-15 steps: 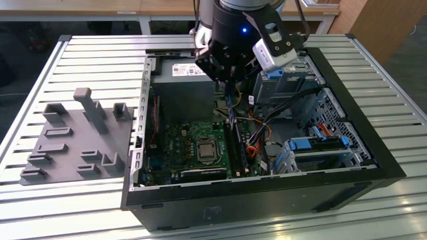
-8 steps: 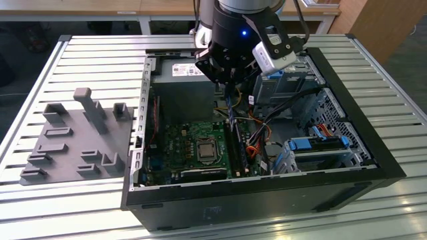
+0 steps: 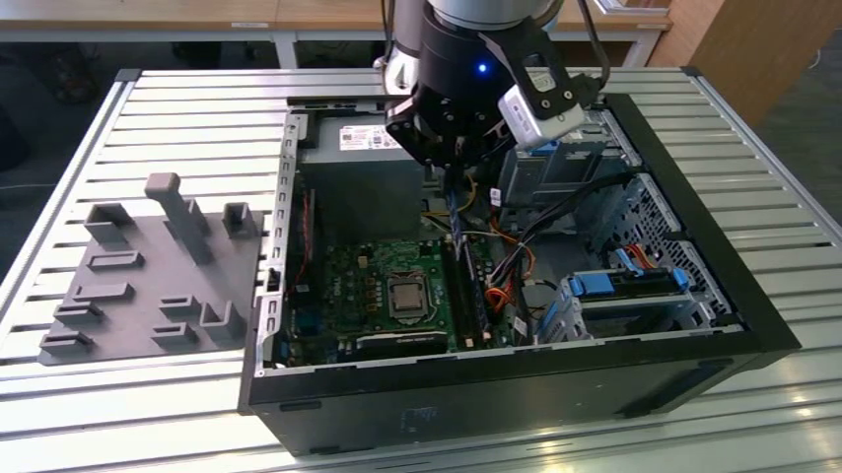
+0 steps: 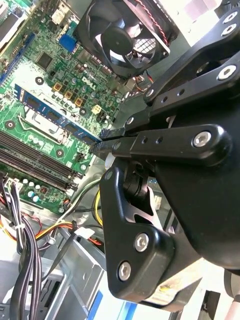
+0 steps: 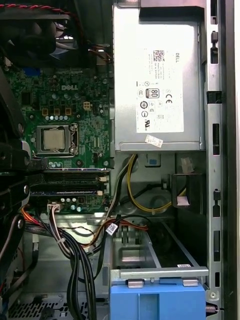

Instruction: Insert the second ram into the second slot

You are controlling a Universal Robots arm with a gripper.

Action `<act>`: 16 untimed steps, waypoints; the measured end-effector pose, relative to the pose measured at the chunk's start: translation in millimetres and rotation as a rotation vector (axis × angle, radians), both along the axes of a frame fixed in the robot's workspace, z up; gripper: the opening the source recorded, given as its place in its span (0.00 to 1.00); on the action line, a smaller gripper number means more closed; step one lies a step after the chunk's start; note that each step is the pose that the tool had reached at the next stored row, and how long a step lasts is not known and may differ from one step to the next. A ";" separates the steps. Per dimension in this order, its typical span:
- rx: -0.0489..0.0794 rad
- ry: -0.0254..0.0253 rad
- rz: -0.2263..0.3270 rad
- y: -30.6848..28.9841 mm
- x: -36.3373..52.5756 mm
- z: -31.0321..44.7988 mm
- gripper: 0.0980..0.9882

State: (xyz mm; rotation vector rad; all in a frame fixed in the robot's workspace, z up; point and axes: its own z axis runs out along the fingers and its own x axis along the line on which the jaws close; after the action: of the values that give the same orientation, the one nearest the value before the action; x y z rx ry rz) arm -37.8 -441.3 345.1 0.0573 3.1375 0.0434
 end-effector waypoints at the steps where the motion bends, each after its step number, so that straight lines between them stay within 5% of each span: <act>1: 0.000 0.0000 0.000 0.0 0.4 -0.5 0.04; 16: 0.000 0.0001 0.000 -1.0 1.6 -8.9 0.04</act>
State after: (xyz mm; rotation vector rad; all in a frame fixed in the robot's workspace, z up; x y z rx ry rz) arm -36.2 -442.3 336.2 0.0573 3.1375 0.0430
